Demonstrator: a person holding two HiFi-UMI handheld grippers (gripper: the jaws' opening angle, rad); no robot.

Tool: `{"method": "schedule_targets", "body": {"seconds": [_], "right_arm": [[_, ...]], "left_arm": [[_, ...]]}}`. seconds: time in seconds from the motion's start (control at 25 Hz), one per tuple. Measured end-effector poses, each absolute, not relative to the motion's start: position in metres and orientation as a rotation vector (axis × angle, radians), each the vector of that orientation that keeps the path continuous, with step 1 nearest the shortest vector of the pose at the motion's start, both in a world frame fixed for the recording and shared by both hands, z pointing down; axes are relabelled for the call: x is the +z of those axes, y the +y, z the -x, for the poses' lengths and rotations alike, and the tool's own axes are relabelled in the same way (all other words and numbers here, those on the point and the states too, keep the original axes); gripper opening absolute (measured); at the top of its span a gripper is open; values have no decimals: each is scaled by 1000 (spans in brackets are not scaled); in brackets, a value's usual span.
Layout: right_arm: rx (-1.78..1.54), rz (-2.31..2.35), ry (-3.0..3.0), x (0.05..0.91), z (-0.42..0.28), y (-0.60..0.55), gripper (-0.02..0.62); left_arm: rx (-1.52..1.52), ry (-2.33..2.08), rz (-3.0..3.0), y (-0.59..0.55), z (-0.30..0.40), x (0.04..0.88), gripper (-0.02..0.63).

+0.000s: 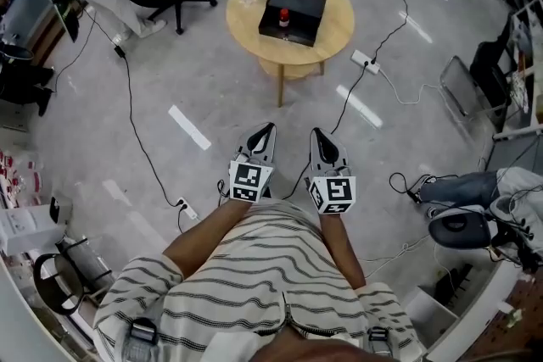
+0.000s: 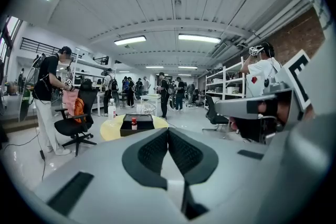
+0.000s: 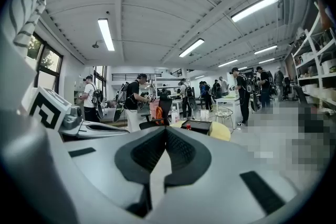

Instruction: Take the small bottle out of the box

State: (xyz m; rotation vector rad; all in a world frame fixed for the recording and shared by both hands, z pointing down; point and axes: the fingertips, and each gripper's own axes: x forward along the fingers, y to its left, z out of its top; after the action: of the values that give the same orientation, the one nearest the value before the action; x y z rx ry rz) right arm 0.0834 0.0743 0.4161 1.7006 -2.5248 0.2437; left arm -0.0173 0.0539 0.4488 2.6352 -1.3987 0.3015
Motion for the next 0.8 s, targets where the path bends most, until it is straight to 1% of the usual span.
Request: {"method": "schedule_targets", "body": {"seconds": [0.52, 0.8], "right_arm": [[283, -1795, -2423, 403, -71, -54, 11], [265, -1864, -2371, 396, -59, -107, 11]], "left_arm": [[320, -1224, -2698, -79, 17, 434, 21], [308, -1180, -2734, -137, 35, 427, 21]]}}
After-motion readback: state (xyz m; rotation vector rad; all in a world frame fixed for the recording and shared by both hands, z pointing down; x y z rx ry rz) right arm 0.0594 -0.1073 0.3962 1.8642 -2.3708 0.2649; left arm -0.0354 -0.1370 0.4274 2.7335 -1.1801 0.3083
